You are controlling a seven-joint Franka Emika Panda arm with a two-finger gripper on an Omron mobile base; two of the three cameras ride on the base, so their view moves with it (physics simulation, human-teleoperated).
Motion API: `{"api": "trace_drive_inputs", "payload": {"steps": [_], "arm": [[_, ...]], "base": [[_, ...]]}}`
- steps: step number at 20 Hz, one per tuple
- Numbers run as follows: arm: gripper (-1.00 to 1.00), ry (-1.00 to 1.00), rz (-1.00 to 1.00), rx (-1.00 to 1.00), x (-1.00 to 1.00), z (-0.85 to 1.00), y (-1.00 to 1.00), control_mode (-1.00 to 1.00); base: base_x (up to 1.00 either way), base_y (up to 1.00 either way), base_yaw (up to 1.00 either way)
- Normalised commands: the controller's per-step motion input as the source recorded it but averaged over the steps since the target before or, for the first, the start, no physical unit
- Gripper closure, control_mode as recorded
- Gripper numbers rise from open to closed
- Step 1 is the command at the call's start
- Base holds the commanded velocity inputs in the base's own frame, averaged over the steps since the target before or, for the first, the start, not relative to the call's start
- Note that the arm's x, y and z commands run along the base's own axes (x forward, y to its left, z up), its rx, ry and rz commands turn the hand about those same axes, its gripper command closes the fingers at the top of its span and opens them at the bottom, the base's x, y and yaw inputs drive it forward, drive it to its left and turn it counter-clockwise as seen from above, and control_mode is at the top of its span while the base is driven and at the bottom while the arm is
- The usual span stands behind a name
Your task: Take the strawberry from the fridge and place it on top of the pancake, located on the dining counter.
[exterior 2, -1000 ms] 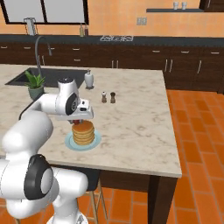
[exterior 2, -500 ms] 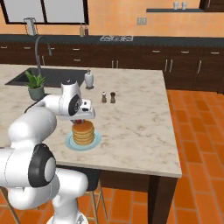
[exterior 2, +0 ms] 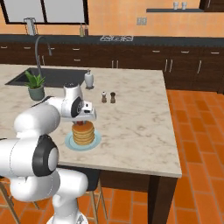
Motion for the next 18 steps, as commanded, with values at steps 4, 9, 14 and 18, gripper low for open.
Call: {"api": "trace_drive_inputs", "payload": {"steps": [4, 9, 14, 18], "arm": [[1.00, 0.00, 0.00, 0.00, 0.06, -0.23, 0.00, -1.00], [1.00, 0.00, 0.00, 0.00, 0.02, -0.21, 0.00, -1.00], [1.00, 0.00, 0.00, 0.00, 0.00, -0.11, 0.00, -1.00], [1.00, -0.04, 0.00, 0.00, 0.01, 0.06, 0.00, -1.00]], "base": [[0.00, 0.00, 0.00], [0.00, 0.00, 0.00], [0.00, 0.00, 0.00], [0.00, 0.00, 0.00]]}}
